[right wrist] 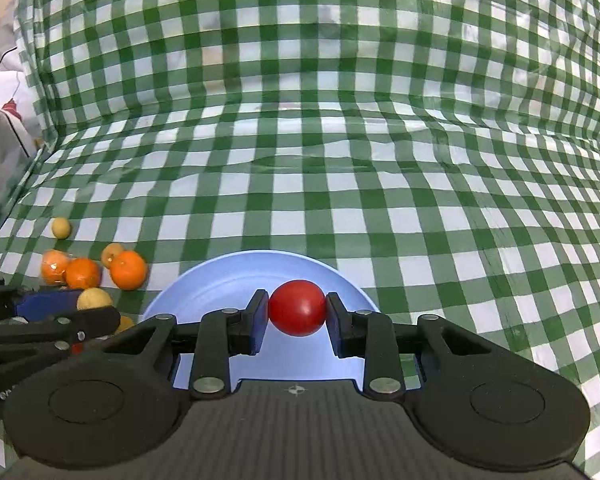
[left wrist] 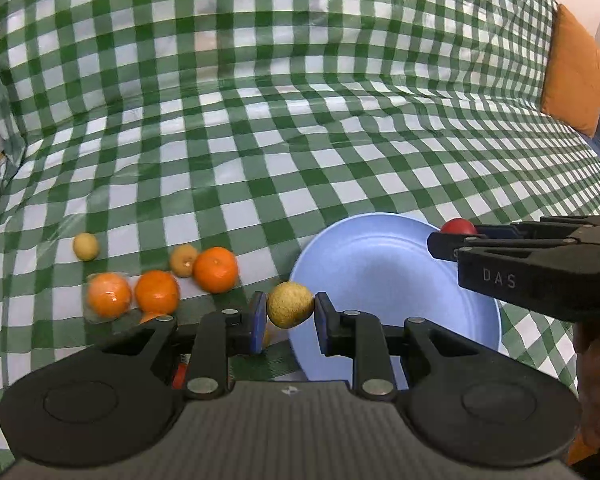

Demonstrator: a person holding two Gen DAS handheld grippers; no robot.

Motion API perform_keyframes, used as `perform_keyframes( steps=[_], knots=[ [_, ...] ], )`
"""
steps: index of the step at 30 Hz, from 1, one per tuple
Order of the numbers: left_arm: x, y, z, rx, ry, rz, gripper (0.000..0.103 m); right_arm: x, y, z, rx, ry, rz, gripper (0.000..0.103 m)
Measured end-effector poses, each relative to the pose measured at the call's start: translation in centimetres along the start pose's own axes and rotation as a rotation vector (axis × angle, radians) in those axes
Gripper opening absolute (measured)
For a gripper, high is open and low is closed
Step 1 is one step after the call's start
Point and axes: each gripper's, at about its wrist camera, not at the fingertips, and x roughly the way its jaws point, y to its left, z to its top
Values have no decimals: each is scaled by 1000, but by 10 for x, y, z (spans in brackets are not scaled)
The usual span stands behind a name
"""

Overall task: Organize fruits
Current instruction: 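Carry both fruits over the blue plate and open both tools to drop them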

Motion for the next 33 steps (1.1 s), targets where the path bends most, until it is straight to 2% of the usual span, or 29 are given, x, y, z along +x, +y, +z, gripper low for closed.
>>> perform_keyframes(
  steps=[9,33],
  knots=[
    [6,-15,-2,39,14,-31,28,3,-2,-1,9,8,-8,32],
    [9,-24,-1,70,34,-91,28,21,2,5,16,33,-21,32]
  ],
)
